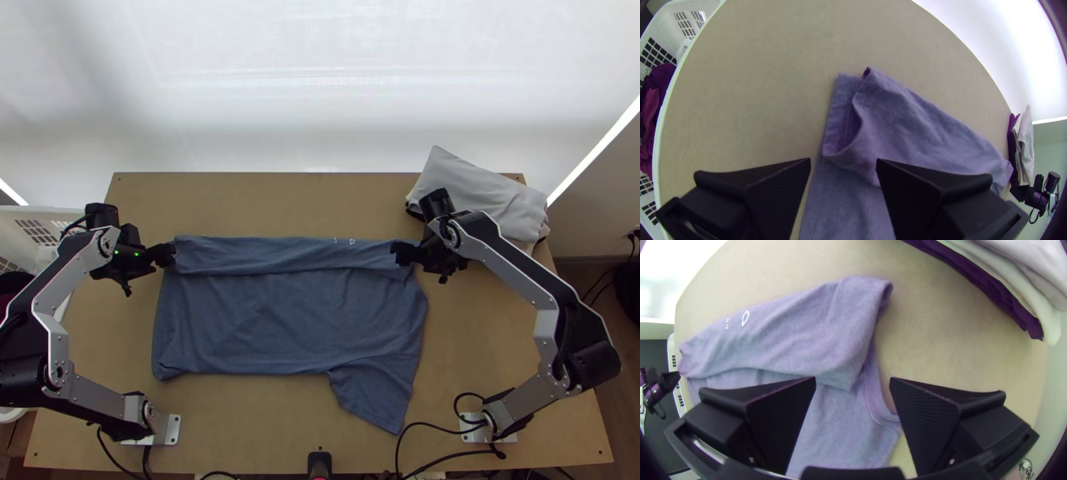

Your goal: Fold the t-shirt

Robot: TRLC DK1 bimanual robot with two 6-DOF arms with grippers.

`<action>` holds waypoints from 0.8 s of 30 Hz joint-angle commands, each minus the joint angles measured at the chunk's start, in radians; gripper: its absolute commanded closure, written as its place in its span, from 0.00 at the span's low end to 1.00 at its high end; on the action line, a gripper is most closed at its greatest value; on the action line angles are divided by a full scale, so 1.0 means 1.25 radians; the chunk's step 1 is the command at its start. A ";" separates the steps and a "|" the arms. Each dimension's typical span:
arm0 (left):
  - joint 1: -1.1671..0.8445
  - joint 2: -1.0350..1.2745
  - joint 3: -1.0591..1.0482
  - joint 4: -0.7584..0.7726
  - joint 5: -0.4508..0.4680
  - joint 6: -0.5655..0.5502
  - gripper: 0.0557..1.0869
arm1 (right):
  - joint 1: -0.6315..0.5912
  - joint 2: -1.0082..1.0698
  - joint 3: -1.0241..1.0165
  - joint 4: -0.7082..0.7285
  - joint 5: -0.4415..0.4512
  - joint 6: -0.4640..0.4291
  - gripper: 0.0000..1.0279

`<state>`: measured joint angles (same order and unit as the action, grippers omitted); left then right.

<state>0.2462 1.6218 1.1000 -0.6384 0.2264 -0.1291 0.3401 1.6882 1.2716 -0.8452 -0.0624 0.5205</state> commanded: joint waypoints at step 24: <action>0.064 -0.245 -0.001 -0.073 0.053 0.063 0.09 | 0.199 -0.476 -0.420 -0.247 -0.128 0.099 0.11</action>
<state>0.3267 1.3357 1.0996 -0.7170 0.2810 -0.0692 0.5823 1.1213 0.8154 -1.1454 -0.2047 0.6254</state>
